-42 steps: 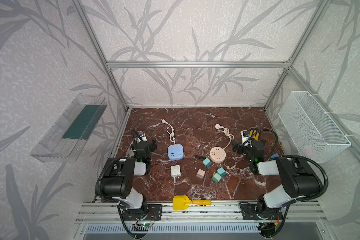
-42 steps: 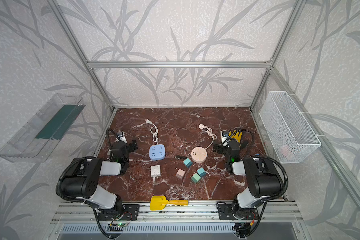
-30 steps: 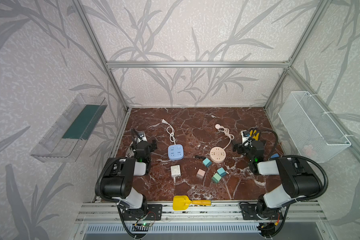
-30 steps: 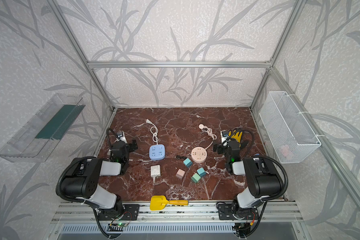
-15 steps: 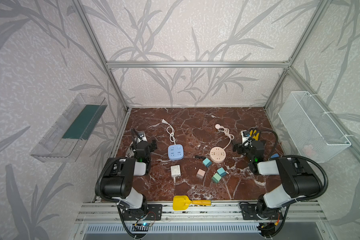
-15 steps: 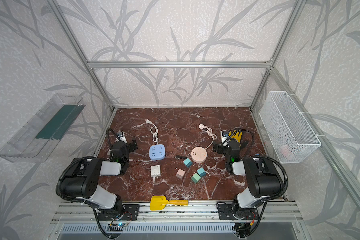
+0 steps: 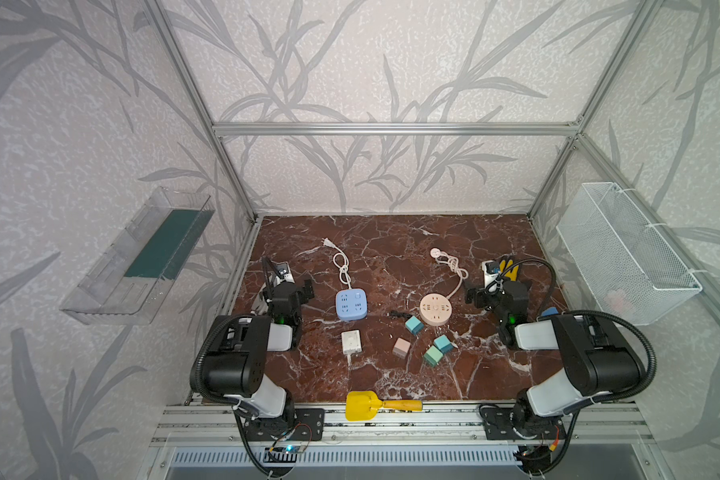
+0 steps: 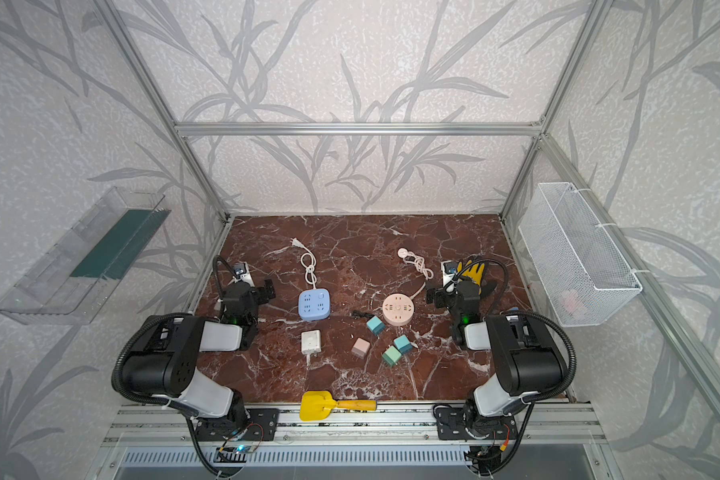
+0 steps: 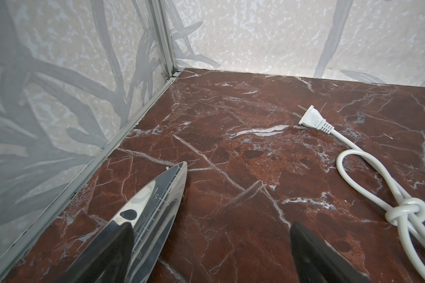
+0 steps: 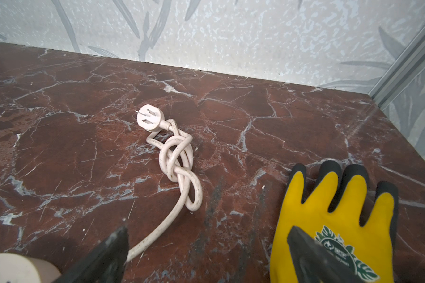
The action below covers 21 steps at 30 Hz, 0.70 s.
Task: Insert plugs into power strip
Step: Pick up the plug from the bottom-center of the table.
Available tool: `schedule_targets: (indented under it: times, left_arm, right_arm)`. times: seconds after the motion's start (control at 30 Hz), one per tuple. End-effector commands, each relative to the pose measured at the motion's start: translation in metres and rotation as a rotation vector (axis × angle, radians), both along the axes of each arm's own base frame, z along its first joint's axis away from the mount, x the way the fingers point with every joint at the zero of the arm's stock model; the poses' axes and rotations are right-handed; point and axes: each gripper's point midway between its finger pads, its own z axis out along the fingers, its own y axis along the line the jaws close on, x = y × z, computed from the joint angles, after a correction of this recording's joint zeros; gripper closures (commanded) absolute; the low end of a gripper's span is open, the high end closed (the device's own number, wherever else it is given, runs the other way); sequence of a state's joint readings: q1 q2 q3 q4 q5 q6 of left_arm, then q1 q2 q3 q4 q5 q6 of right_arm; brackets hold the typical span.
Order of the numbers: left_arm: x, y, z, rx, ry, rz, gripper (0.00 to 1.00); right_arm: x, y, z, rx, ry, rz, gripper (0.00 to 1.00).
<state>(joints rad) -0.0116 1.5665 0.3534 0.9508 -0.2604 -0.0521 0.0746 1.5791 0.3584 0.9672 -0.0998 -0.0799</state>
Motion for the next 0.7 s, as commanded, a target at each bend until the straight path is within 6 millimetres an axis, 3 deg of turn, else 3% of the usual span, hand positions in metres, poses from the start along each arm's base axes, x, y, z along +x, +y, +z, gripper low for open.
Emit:
schedule_targets:
  times: [0.0, 0.3, 0.4, 0.47, 0.53, 0.67]
  left_arm:
    - [0.006, 0.002, 0.007, 0.007, -0.024, 0.004, 0.01]
    - [0.005, 0.002, 0.011, 0.017, -0.031, 0.007, 0.01]
    - [-0.004, 0.007, 0.030, 0.017, -0.046, 0.042, 0.01]
    - [-0.009, -0.001, 0.044, 0.023, -0.068, -0.012, 0.01]
    - [-0.011, -0.009, 0.056, 0.032, -0.082, -0.059, 0.01]
    - [-0.020, -0.001, 0.086, -0.022, -0.174, 0.040, 0.01]
  right_arm:
    - [0.006, 0.000, 0.007, 0.006, -0.023, 0.005, 0.01]
    - [0.005, 0.000, 0.008, 0.002, -0.030, 0.007, 0.01]
    - [0.003, -0.003, 0.017, 0.002, -0.040, -0.013, 0.01]
    - [0.002, -0.006, 0.025, 0.002, -0.046, -0.035, 0.01]
    - [-0.001, -0.012, 0.038, -0.017, -0.053, -0.090, 0.01]
    - [0.001, -0.035, 0.069, 0.053, 0.014, -0.244, 0.01]
